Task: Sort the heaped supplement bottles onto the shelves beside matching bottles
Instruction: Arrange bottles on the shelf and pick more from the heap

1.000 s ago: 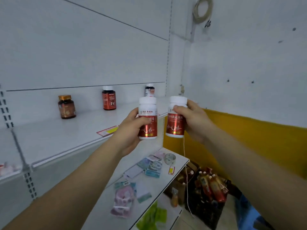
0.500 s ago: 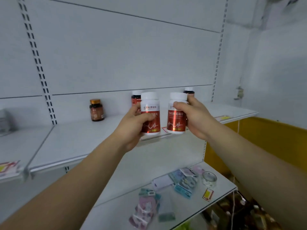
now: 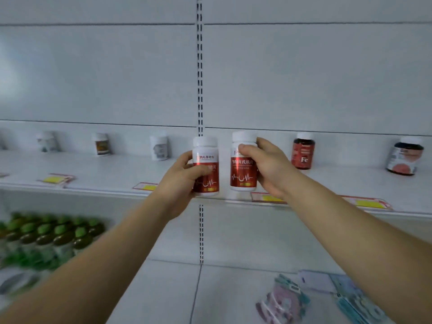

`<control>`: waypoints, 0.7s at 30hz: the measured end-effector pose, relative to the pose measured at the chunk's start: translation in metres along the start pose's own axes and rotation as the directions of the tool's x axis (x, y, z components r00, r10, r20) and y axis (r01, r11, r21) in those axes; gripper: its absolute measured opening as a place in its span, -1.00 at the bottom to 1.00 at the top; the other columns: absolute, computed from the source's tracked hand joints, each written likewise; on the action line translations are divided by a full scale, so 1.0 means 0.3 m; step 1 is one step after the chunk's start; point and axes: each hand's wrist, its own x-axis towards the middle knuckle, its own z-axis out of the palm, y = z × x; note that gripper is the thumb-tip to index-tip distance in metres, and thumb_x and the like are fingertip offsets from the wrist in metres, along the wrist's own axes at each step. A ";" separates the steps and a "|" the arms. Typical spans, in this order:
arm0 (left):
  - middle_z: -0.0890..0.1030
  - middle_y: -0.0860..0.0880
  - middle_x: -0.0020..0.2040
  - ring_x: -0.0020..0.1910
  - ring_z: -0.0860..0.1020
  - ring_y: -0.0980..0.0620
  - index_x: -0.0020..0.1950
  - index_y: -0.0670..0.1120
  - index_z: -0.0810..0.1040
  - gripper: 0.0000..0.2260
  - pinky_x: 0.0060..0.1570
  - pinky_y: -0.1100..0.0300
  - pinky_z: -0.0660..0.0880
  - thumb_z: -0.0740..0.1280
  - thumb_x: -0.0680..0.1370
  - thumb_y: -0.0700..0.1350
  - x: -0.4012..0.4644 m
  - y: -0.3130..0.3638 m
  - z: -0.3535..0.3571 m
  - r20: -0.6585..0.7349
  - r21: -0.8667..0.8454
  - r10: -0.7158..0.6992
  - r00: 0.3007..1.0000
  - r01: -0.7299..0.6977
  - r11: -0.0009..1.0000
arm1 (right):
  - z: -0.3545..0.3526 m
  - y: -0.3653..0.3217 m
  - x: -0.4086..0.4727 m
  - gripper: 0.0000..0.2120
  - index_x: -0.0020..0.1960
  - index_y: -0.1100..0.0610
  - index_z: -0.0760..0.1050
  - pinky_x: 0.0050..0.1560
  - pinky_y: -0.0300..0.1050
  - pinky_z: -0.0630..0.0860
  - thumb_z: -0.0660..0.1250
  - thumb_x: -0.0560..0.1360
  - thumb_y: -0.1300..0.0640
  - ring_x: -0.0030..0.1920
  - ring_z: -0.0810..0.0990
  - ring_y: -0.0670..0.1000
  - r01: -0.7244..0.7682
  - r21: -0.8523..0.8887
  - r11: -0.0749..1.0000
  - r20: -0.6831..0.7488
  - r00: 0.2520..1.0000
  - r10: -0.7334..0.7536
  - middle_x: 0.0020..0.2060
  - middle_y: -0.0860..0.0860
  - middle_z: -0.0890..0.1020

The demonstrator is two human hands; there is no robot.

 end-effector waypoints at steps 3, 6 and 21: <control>0.62 -0.14 0.06 -0.08 0.63 -0.06 0.23 -0.04 0.46 -0.66 -0.15 0.03 0.56 0.29 0.50 -0.33 -0.047 0.062 -0.187 -0.083 0.038 0.036 0.996 -0.032 0.999 | 0.212 0.029 0.042 -0.74 0.19 0.14 0.49 -0.16 -0.07 0.56 0.34 0.51 0.21 -0.12 0.65 0.04 -0.019 0.010 1.000 0.105 0.994 0.018 -0.01 0.11 0.65; 0.61 -0.16 0.07 -0.07 0.63 -0.09 0.26 -0.06 0.45 -0.63 -0.11 -0.02 0.57 0.29 0.49 -0.34 -0.080 0.117 -0.407 -0.172 0.055 0.070 0.983 -0.062 0.997 | 0.452 0.057 0.076 -0.77 0.17 0.13 0.49 -0.24 -0.12 0.56 0.33 0.52 0.23 -0.20 0.64 -0.01 -0.028 0.011 1.000 0.186 0.982 0.025 -0.09 0.08 0.64; 0.60 -0.15 0.06 -0.04 0.61 -0.10 0.26 -0.05 0.43 -0.63 -0.15 0.02 0.55 0.30 0.50 -0.33 -0.135 0.483 -1.677 -0.399 0.170 0.102 0.911 -0.036 0.985 | 1.747 0.193 0.393 -0.69 0.22 0.13 0.47 -0.14 -0.11 0.54 0.37 0.49 0.16 -0.11 0.65 0.03 0.005 -0.010 1.000 0.327 0.945 -0.002 -0.02 0.08 0.63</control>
